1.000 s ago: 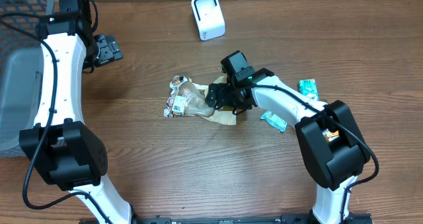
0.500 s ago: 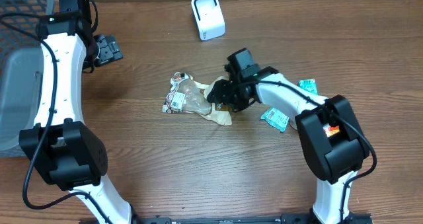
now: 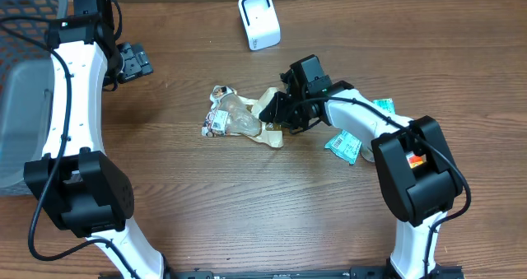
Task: Scan the item barcode
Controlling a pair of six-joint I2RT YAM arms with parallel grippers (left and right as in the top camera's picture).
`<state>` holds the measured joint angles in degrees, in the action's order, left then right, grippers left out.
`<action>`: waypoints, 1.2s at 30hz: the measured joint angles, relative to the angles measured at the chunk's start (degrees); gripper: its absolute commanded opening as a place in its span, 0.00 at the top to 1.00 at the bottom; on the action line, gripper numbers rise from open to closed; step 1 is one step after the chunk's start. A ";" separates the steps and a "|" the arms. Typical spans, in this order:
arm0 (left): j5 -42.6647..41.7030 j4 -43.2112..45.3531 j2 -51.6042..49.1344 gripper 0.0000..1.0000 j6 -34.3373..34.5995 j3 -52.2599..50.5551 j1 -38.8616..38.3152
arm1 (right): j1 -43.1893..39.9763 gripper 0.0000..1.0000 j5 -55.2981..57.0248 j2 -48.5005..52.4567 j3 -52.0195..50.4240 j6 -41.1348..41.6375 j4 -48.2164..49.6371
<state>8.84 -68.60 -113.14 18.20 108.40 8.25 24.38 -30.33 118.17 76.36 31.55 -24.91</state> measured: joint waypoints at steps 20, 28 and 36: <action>0.00 0.00 0.00 0.01 0.00 0.00 -0.02 | -8.66 0.96 -27.98 -6.36 -0.26 -18.34 3.28; 0.00 0.00 0.00 0.01 0.00 0.02 0.00 | -8.63 0.96 -22.82 -6.38 -0.28 -21.94 -3.82; -0.02 0.00 0.00 0.00 0.02 0.00 0.00 | -8.02 0.48 -15.54 -6.38 -0.31 -23.21 -6.64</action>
<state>8.82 -68.60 -113.14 18.22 108.40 8.25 16.36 -45.87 111.79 76.05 8.34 -31.55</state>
